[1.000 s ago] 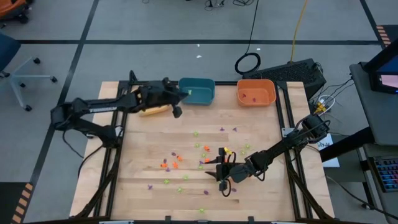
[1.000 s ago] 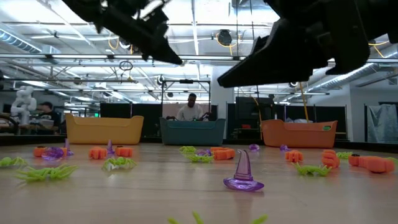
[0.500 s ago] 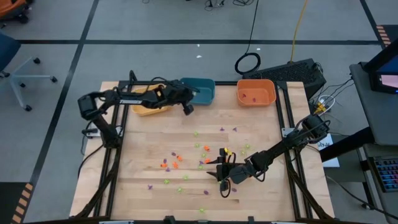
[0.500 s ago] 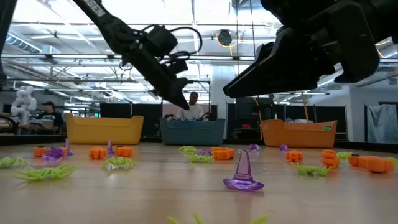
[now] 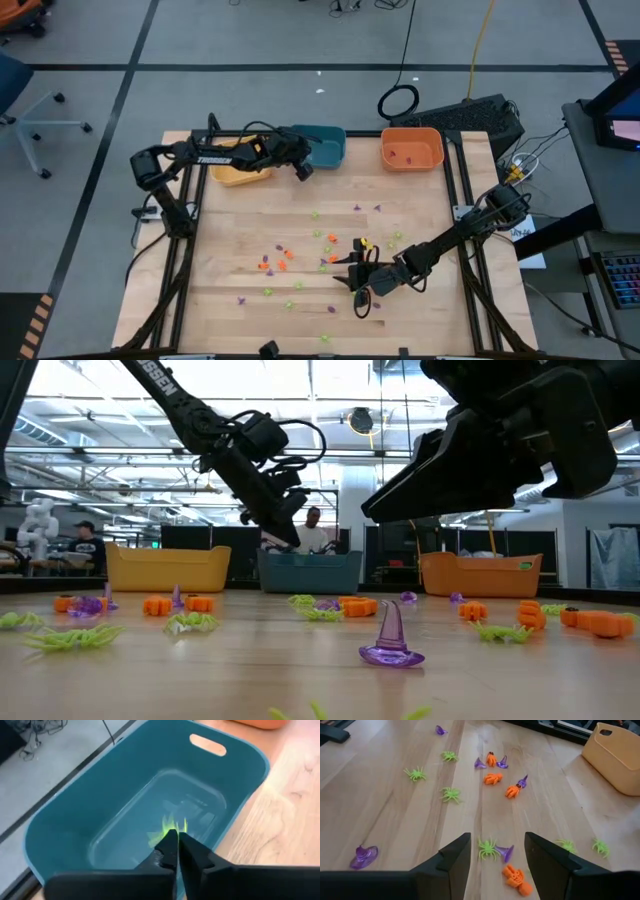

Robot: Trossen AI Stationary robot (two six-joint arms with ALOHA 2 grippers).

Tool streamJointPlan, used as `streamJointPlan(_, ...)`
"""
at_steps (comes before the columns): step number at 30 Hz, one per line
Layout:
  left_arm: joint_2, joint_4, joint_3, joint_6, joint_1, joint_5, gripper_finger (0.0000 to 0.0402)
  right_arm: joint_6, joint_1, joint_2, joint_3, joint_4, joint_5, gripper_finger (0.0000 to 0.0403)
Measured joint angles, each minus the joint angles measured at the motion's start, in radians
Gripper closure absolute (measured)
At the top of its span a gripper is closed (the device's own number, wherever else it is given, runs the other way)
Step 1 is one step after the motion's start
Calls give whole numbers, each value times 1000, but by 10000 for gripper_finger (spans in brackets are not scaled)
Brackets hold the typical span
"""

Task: Sort Halloween decoration
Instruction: Put the green spider toy into the blue bin

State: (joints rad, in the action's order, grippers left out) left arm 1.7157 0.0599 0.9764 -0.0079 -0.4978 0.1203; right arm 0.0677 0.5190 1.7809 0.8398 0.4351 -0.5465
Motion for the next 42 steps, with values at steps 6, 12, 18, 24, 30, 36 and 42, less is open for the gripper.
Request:
streamJointPlan(6,-9,-10,0,-9,-1,46,289,17,1,-1,0,-2,0,232)
streamJointPlan(12,-145,-209,-1,-13,44,-5,263,94,8,-75,0,-116,0,232)
streamJointPlan(18,-345,-254,-81,-2,195,-7,284,210,7,-161,1,-226,-9,232)
streamJointPlan(24,-497,-233,-209,-10,358,65,304,220,-15,-152,1,-208,-136,232)
streamJointPlan(30,-553,-70,-365,-62,457,122,313,239,-110,-125,1,-170,-95,232)
streamJointPlan(36,-548,68,-450,-176,501,159,313,293,-232,-119,0,-161,37,232)
streamJointPlan(42,-544,145,-489,-194,544,197,314,257,-311,-90,0,-159,177,232)
